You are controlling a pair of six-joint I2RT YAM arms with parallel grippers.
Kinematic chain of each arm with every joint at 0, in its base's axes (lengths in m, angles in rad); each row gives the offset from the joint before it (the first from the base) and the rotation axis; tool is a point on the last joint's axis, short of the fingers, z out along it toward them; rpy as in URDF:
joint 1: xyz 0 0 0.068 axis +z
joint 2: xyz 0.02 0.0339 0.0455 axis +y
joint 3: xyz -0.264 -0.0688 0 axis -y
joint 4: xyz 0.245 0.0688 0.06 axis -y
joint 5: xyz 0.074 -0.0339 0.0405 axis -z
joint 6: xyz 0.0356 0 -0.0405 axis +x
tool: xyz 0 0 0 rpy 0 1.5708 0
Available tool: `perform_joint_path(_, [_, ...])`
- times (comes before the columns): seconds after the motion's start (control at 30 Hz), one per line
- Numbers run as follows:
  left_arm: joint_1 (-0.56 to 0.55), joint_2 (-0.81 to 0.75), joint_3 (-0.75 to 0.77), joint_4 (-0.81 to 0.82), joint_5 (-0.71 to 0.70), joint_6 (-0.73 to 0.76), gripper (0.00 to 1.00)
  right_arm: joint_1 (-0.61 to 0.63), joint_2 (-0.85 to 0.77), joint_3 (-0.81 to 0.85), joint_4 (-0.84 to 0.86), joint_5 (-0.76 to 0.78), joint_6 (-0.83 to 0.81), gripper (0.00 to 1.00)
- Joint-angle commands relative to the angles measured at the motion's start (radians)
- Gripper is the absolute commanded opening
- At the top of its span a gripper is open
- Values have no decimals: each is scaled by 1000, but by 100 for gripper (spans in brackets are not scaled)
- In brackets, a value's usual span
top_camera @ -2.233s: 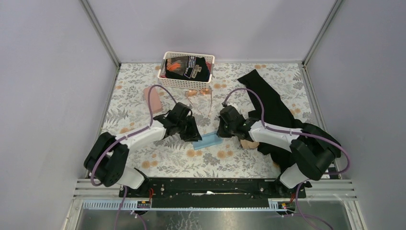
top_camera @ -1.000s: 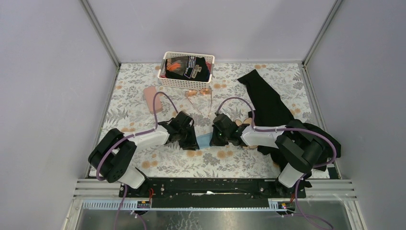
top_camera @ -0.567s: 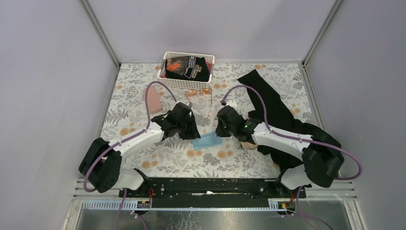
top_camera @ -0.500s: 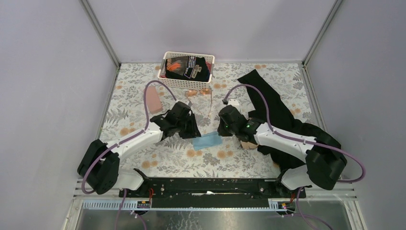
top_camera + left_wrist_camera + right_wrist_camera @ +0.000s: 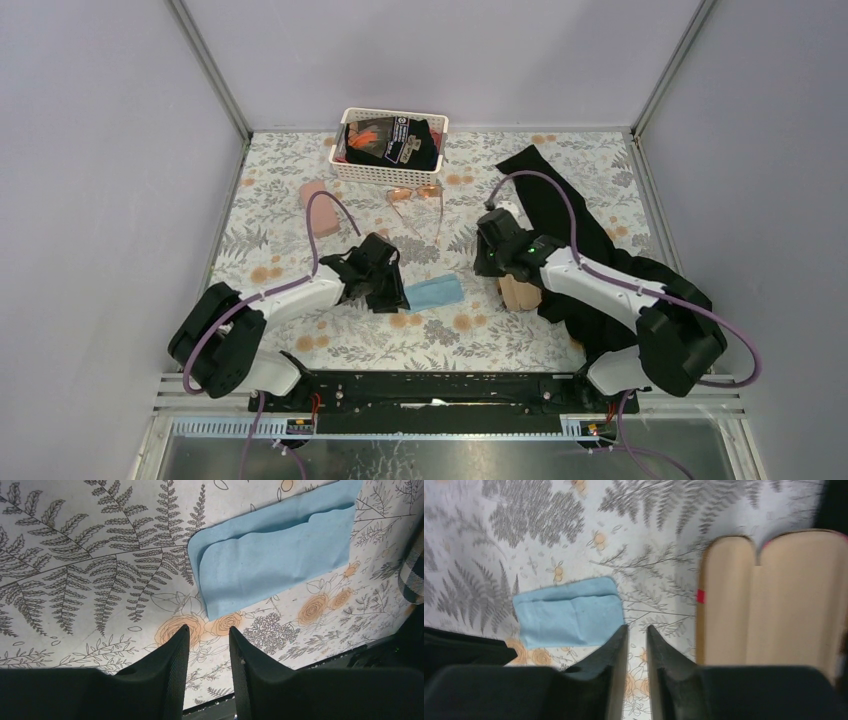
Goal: Organize the sunglasses
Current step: Move the sunglasses case at the center of the board.
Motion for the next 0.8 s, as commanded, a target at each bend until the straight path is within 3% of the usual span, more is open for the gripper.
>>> perform_joint_path(0.0, [-2, -34, 0, 34, -25, -17, 40, -81, -106, -29, -25, 51, -28, 36])
perform_joint_path(0.03, [-2, -36, 5, 28, -30, -12, 40, -94, -117, -38, -24, 59, -32, 45])
perform_joint_path(0.1, [-1, -35, 15, 20, -34, -2, 40, -117, -119, -46, -23, 59, -48, 52])
perform_joint_path(0.33, [-2, -19, 23, 7, -49, 5, 40, -151, -28, -51, 19, -9, -105, 52])
perform_joint_path(0.5, [-2, -27, 11, 9, -45, 2, 40, -151, 32, -36, 67, -75, -186, 38])
perform_joint_path(0.77, [0, -14, -5, 7, -60, 2, 40, -150, 129, 41, 104, -268, -331, 6])
